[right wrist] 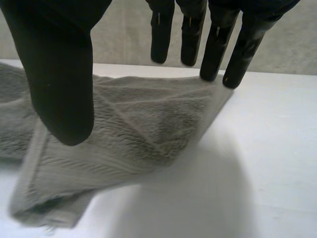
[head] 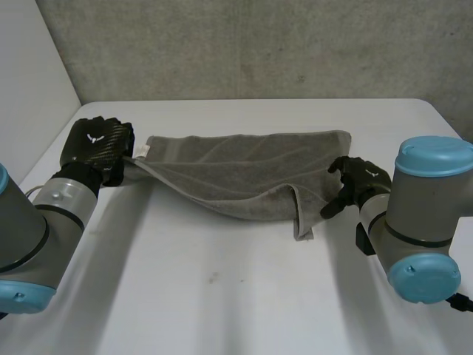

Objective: Fold the laundry

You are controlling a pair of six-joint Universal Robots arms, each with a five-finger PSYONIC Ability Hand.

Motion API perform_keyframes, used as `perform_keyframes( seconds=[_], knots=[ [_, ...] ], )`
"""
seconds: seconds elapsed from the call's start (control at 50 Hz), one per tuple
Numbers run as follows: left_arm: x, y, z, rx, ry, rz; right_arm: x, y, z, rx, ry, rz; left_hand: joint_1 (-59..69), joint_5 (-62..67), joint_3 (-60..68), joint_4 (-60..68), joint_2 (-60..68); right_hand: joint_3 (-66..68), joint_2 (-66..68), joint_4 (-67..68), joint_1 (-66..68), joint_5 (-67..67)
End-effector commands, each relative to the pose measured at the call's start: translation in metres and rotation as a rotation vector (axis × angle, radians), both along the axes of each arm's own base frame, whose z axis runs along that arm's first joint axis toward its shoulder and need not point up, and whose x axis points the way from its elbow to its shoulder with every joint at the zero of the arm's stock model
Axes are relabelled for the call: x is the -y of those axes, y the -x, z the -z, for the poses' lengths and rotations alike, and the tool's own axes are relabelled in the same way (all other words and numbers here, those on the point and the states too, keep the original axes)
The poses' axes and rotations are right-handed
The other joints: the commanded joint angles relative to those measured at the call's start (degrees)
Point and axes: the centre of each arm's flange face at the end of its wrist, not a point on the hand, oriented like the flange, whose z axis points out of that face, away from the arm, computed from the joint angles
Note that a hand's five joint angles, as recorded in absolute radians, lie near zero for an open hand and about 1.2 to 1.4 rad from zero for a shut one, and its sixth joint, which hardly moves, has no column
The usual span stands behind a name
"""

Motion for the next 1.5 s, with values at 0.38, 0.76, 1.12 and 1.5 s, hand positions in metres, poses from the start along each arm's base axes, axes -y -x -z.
perform_keyframes(
  seconds=[0.38,0.76,1.12,1.5],
  knots=[
    [-0.003,0.0,0.005,0.005,-0.017,0.003,-0.003,-0.043,0.049,0.005,-0.024,0.03,12.24,10.79,10.31,10.22,10.28,-6.03,-6.71,-5.89,-3.94,-5.91],
    [0.001,-0.004,0.005,0.006,-0.015,-0.013,0.008,-0.03,0.015,-0.086,0.155,0.115,12.24,10.79,10.31,10.22,10.28,20.05,19.37,20.18,22.14,20.17],
    [-0.001,-0.003,0.007,0.009,-0.021,-0.005,0.019,-0.007,0.015,-0.08,0.016,-0.048,12.24,10.79,10.31,10.22,10.28,50.59,49.91,50.72,52.68,50.71],
    [-0.003,-0.001,0.008,0.011,-0.025,0.001,-0.013,-0.028,0.0,0.087,-0.046,-0.065,12.24,10.79,10.31,10.22,10.28,1.55,0.86,1.68,3.63,1.66]
  ],
)
